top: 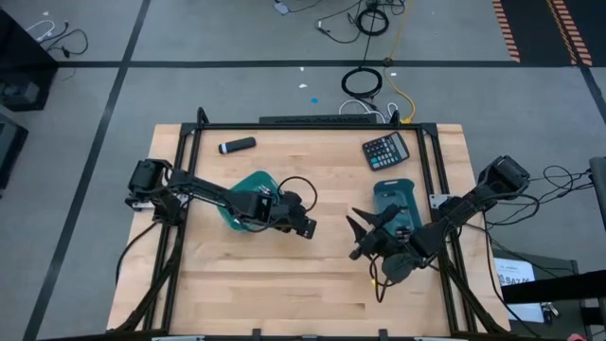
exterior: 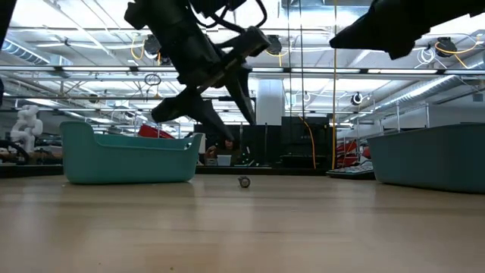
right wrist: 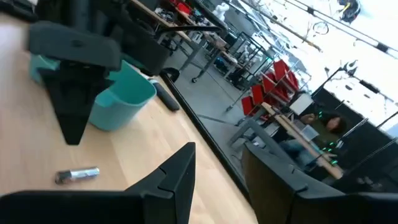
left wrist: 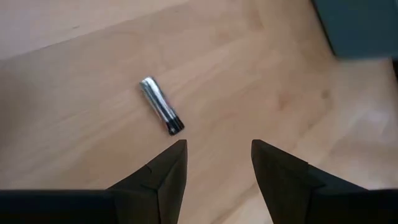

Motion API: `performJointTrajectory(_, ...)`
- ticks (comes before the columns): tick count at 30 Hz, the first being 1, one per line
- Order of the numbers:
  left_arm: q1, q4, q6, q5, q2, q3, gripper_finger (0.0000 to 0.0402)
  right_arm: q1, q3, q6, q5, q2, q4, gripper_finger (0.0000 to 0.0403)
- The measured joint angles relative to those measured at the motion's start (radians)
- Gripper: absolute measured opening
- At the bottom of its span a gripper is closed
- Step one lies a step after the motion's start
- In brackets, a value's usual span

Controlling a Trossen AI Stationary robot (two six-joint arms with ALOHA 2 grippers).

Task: Sort batteries
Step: Put the white battery into the green bin

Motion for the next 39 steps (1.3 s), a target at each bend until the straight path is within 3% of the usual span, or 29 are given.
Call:
performJointTrajectory(9,0.012,-0.041,-0.061,-0.05,0.086,0.082,0.0189,0.074,0.0,-0.055,0.012,-0.006,-0.043,0.0123)
performJointTrajectory(12,0.012,-0.094,-0.05,-0.053,0.135,0.156,0.0189,0.106,0.0,-0.056,0.091,-0.026,-0.084,0.0123)
performJointTrajectory(14,0.012,-0.133,-0.041,-0.059,0.166,0.216,0.0189,0.114,0.0,-0.057,0.153,-0.069,-0.138,0.0123)
performJointTrajectory(19,0.021,-0.253,-0.016,-0.088,0.225,0.319,0.0189,0.01,0.001,-0.044,0.166,-0.256,-0.226,0.0123)
performJointTrajectory(24,0.032,-0.265,-0.02,-0.07,0.25,0.358,0.0189,-0.027,0.001,0.099,0.137,-0.383,-0.432,0.0123)
performJointTrajectory(32,0.031,-0.308,-0.04,-0.04,0.259,0.36,0.0189,0.099,-0.029,0.464,-0.11,-0.391,-0.628,0.0123)
performJointTrajectory(39,0.028,-0.311,-0.035,-0.037,0.259,0.36,0.0189,0.206,-0.142,0.652,-0.077,-0.374,-0.593,0.0123)
